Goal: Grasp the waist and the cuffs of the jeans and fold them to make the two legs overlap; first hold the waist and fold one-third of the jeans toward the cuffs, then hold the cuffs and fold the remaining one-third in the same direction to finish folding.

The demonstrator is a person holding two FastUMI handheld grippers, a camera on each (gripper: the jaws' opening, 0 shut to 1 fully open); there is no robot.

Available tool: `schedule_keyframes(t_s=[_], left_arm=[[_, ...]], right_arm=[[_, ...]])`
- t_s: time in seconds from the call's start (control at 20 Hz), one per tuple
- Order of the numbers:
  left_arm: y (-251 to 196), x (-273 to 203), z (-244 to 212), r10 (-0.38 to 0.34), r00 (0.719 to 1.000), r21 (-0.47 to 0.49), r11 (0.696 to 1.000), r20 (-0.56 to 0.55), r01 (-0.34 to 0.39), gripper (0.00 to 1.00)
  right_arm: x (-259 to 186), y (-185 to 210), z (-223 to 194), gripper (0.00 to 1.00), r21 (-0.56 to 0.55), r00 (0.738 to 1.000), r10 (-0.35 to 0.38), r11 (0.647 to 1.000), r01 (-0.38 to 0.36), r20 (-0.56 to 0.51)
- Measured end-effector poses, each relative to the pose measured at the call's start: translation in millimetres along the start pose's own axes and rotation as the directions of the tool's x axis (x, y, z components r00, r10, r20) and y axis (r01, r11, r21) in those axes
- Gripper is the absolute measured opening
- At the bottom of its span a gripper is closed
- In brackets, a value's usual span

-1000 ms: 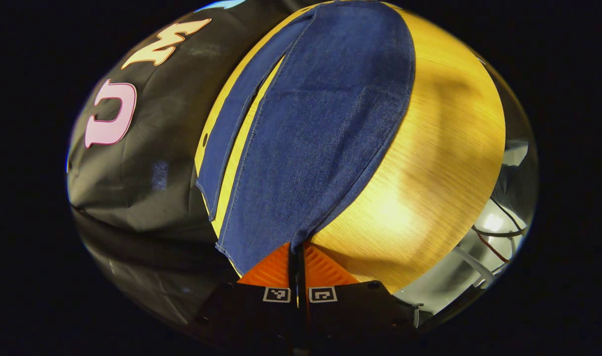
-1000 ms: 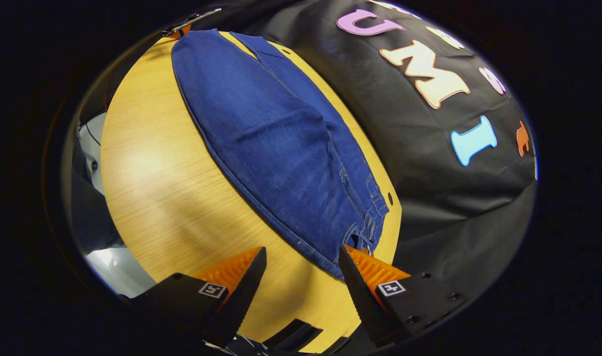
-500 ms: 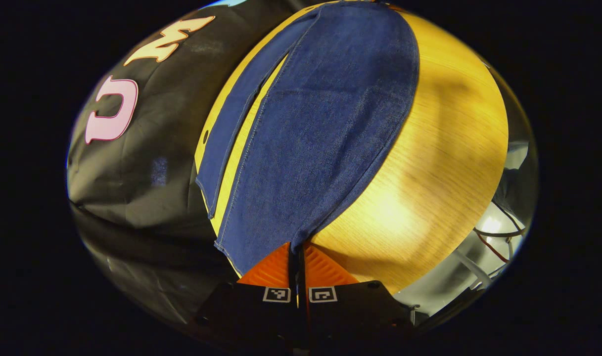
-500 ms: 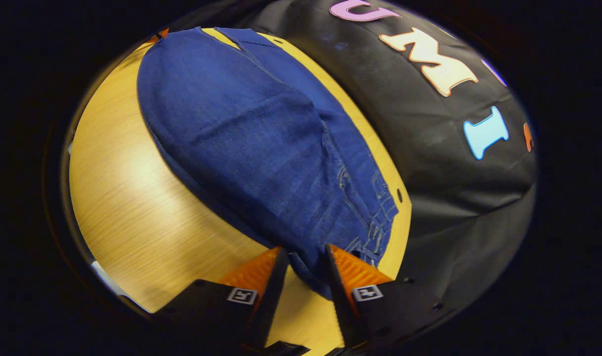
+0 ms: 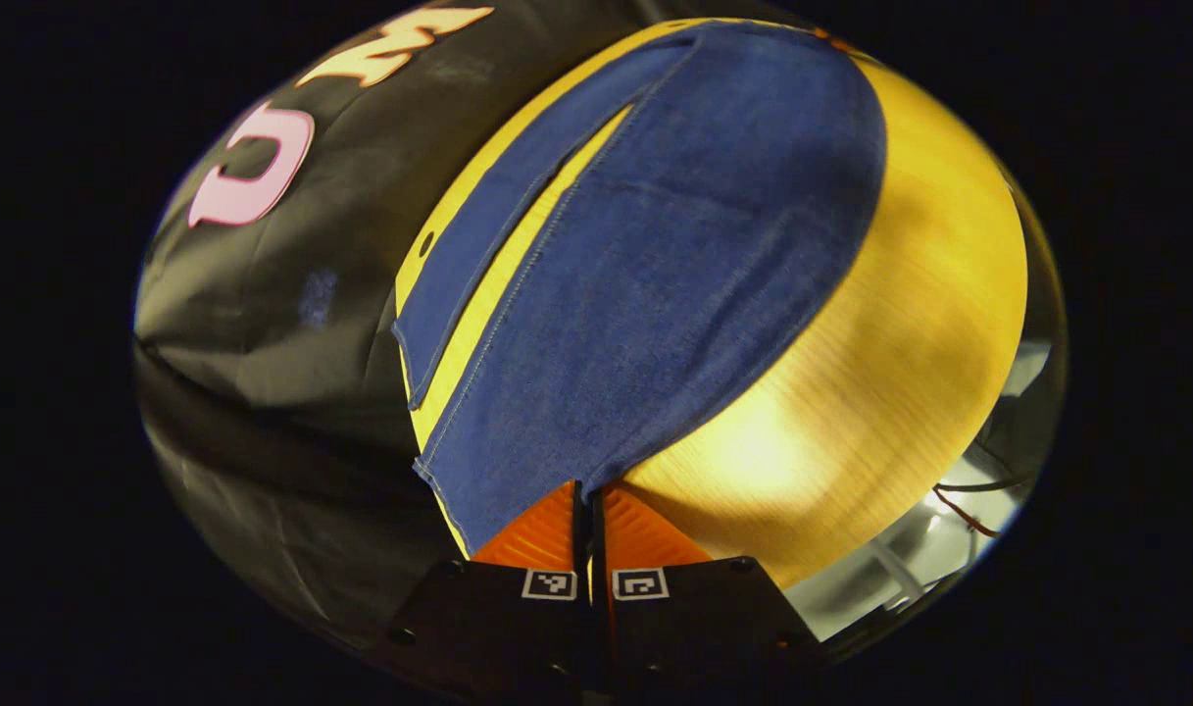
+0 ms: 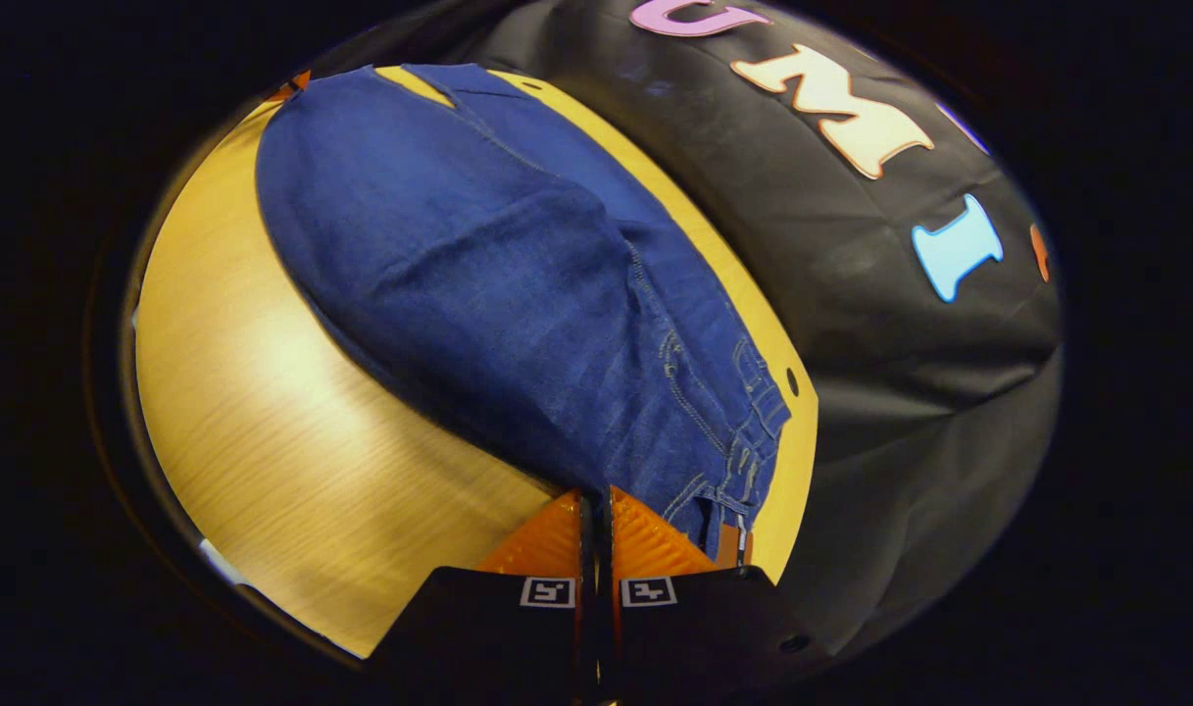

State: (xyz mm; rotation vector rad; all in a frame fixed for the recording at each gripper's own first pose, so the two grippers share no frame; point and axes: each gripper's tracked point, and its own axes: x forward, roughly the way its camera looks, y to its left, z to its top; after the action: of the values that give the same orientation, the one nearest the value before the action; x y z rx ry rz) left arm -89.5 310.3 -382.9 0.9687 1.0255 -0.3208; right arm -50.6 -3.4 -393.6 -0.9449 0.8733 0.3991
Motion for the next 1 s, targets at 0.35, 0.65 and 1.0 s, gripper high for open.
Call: schedule_keyframes(t_s=[0.35,0.65,1.0], left_arm=[[78.2,-11.4,48.9,0.142,0.989,-0.17,0.977,0.045,-0.133,0.0],[134.4,5.7,91.6,0.221,0.974,-0.27,0.942,0.046,-0.201,0.0],[196.2,53.4,155.9,0.29,0.956,-0.427,0.871,0.047,-0.243,0.0]], right_arm=[[-9.8,-61.9,52.9,0.03,0.229,0.99,-0.119,0.968,0.099,0.076],[13.3,-119.2,111.0,0.03,0.369,0.962,-0.239,0.913,0.175,0.134],[78.2,-164.3,160.0,0.02,0.546,0.934,-0.326,0.814,0.2,0.145]])
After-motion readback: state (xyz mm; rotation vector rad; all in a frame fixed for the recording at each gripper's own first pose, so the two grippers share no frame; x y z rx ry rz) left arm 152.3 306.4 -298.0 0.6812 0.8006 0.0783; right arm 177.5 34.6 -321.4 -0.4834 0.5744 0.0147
